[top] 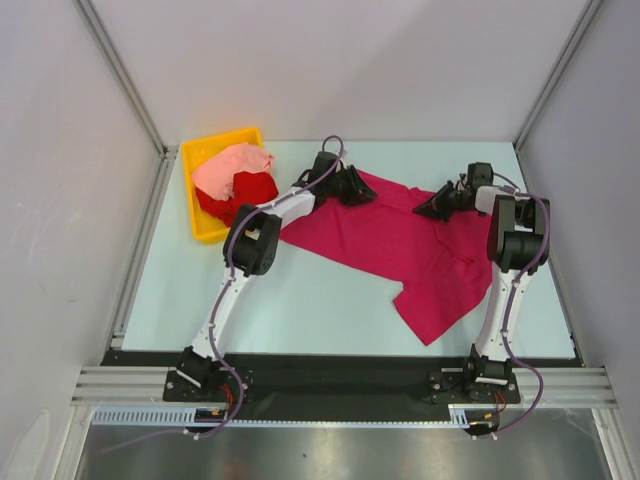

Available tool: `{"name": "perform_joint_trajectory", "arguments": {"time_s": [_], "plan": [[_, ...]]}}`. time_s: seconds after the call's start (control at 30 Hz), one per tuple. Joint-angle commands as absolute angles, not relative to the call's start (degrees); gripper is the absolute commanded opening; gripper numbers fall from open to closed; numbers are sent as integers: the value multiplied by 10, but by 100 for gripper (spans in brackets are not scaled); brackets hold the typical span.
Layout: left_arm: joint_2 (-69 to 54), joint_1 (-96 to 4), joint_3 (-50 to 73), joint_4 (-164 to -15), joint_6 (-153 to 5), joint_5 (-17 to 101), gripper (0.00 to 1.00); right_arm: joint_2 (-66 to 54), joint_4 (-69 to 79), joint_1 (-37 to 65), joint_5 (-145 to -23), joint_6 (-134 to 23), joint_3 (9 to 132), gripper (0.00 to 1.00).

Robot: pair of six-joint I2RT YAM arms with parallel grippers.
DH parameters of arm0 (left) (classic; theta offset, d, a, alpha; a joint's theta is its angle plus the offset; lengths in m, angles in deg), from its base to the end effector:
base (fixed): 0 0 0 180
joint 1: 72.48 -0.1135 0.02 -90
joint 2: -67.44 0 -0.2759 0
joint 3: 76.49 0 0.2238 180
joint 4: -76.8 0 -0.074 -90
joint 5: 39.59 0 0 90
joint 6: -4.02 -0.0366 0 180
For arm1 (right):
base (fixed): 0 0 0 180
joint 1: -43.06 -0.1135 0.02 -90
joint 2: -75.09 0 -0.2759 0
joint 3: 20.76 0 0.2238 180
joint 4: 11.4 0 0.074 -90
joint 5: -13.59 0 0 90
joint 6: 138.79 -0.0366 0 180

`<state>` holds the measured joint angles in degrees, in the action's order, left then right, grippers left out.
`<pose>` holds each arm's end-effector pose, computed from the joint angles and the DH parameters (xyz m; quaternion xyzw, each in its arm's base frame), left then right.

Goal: Fold and stack the t-shirts
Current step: Fold the tshirt

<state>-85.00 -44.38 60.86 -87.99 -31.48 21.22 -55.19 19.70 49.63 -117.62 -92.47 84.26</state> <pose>0.4963 -0.2852 0.1294 -0.0696 0.8458 -0.4821 0.2176 0.4568 -0.0283 0.1440 0.2882 0.8544 0.4055 0.1496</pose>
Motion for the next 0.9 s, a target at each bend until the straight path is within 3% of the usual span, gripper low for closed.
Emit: {"name": "perform_joint_trajectory", "arguments": {"time_s": [0.0, 0.3, 0.6, 0.8, 0.87], "plan": [[-807, -444, 600, -853, -339, 203, 36, -529, 211, 504, -1188, -891, 808, 11], [-802, -444, 592, -810, -370, 204, 35, -514, 186, 535, -1195, -902, 729, 10], [-748, -446, 680, -703, -549, 296, 53, -431, 249, 566, -1156, -836, 725, 13], [-743, -487, 676, -760, -535, 332, 51, -364, 288, 600, -1061, -824, 766, 30], [-757, -504, 665, -811, -501, 314, 51, -365, 321, 606, -1024, -811, 799, 49]]}}
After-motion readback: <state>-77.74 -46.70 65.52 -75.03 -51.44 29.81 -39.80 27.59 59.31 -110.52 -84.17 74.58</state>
